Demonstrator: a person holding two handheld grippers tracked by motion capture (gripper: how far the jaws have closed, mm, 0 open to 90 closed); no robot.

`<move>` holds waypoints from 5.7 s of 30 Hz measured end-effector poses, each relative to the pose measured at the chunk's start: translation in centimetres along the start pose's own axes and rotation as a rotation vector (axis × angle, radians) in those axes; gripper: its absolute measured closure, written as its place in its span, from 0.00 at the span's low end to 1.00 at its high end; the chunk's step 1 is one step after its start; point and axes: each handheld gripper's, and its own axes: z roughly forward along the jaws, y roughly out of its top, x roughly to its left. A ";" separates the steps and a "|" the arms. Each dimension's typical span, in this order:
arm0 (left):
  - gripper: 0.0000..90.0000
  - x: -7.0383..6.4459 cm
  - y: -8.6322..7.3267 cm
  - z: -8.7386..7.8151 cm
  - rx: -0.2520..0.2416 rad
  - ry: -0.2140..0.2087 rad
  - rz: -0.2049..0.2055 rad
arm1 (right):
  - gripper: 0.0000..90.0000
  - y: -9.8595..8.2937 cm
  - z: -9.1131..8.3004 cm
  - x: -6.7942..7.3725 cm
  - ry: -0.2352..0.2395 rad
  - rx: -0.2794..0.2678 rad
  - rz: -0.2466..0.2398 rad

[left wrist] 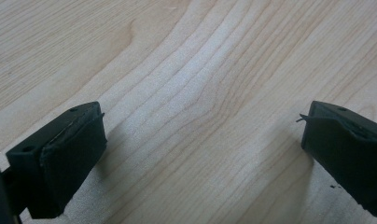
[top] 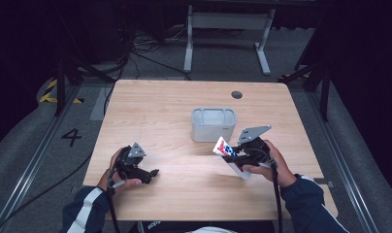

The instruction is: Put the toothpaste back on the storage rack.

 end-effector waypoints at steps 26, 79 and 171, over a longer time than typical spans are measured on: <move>0.00 0.0 0.0 0.0 0.001 -0.001 0.002 | 0.72 1.0 -4.3 0.0 -0.049 -0.212 -0.025; 0.00 0.0 0.0 0.0 0.001 0.001 0.003 | 0.72 6.5 -5.5 -2.3 -0.122 -0.447 -0.036; 0.00 0.0 0.0 0.0 0.000 -0.001 0.000 | 0.69 6.1 3.5 -8.8 -0.111 -0.339 0.026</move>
